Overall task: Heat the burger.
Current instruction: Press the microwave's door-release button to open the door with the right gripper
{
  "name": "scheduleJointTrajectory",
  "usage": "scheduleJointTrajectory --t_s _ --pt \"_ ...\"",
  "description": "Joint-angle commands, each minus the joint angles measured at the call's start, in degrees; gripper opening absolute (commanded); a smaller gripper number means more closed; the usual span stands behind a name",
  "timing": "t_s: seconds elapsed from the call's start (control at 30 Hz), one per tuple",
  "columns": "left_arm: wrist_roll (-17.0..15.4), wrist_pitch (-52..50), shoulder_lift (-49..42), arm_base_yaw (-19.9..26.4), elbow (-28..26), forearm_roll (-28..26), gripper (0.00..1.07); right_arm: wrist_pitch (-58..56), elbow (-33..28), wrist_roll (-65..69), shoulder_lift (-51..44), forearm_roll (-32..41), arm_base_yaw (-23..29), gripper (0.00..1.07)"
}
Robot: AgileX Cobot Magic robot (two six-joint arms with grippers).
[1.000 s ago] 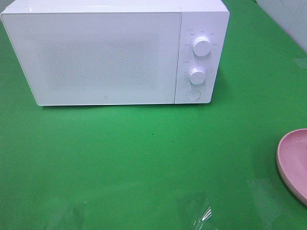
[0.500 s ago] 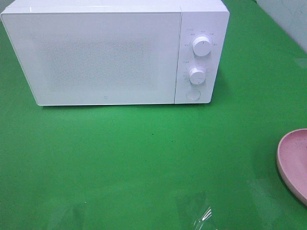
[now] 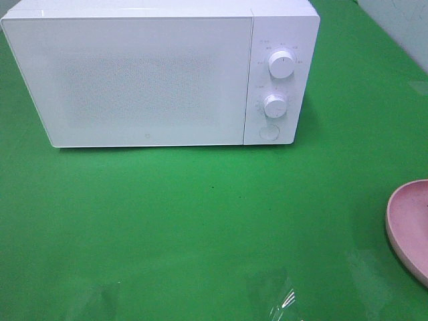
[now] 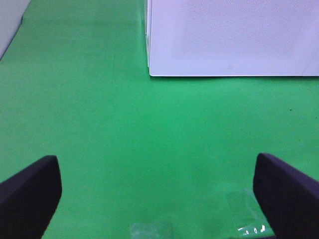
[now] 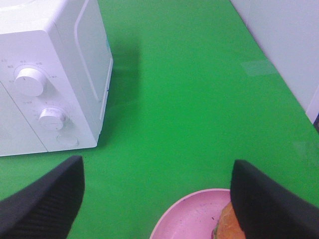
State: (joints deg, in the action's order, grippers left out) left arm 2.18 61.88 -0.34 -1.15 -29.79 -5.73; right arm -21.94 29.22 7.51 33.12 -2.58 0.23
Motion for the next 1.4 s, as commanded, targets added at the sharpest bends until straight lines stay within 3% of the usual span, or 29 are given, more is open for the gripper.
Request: scheduleJointTrajectory --t_s 0.03,0.5,0.63,0.7,0.93,1.17,1.2,1.4 --pt "-0.23 -0.63 -0.92 -0.06 0.23 -0.06 0.96 3.09 0.17 0.06 2.06 -0.11 0.11 0.76" --pt "-0.23 -0.63 -0.92 -0.06 0.23 -0.06 0.96 23.61 0.0 0.0 17.19 -0.46 0.11 0.76" --pt "-0.23 -0.63 -0.92 -0.06 0.23 -0.06 0.96 30.83 -0.97 0.0 20.4 -0.46 0.11 0.76" --pt "-0.23 -0.63 -0.92 -0.06 0.23 -0.06 0.96 40.05 -2.81 -0.29 24.47 -0.46 0.11 0.76" --pt "-0.23 -0.63 -0.92 -0.06 0.23 -0.06 0.96 49.9 -5.84 -5.67 28.88 2.06 0.17 0.76" --pt "-0.23 -0.63 -0.92 -0.06 0.23 -0.06 0.96 59.07 -9.0 -18.56 32.03 13.52 7.39 0.76" --pt "-0.23 -0.63 -0.92 -0.06 0.23 -0.06 0.96 61.19 -9.45 -21.94 33.0 17.99 10.71 0.76" --pt "-0.23 -0.63 -0.92 -0.06 0.23 -0.06 0.96 65.26 -9.45 -28.82 36.61 26.47 17.93 0.76"
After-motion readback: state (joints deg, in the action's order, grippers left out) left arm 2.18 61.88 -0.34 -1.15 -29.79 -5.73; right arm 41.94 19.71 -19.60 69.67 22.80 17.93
